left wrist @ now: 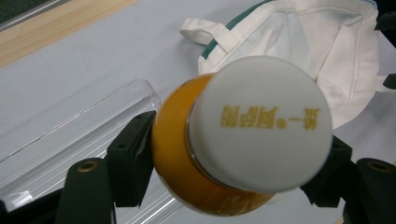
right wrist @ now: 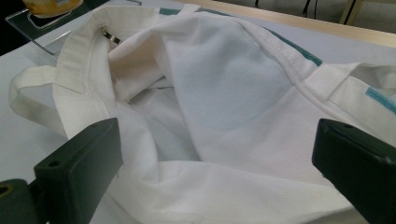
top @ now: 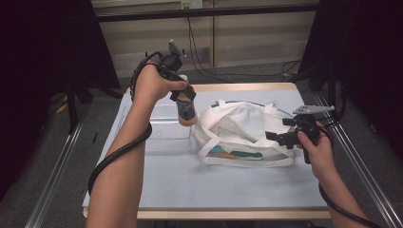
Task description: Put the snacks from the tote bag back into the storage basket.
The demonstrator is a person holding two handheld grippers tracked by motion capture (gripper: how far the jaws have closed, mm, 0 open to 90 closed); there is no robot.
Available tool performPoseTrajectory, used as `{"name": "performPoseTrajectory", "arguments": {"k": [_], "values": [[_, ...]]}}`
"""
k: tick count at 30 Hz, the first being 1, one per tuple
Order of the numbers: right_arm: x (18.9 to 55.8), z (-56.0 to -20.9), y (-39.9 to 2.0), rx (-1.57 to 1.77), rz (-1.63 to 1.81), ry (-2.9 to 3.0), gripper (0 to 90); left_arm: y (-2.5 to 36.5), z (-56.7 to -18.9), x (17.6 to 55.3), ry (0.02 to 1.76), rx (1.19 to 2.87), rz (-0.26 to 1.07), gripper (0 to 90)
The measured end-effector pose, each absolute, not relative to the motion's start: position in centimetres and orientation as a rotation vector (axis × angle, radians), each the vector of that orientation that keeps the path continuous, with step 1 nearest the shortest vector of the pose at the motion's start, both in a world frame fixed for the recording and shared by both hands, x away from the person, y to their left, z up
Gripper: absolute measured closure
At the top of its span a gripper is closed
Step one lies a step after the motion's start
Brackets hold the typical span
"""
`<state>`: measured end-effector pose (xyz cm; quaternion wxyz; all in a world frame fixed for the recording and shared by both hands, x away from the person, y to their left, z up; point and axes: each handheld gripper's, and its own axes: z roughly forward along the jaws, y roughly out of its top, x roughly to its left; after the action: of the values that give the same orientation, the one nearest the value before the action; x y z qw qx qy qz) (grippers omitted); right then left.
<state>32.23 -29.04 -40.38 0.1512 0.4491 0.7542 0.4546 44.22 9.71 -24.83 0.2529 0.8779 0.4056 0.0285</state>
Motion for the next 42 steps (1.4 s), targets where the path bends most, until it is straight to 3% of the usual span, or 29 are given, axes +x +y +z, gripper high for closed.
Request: {"name": "performPoseTrajectory", "arguments": {"k": [42], "values": [[32.2, -40.4, -28.9, 1.281, 1.299, 2.178, 1.6, 11.7, -27.5, 44.5, 1.156, 2.395, 0.077, 30.7]]}}
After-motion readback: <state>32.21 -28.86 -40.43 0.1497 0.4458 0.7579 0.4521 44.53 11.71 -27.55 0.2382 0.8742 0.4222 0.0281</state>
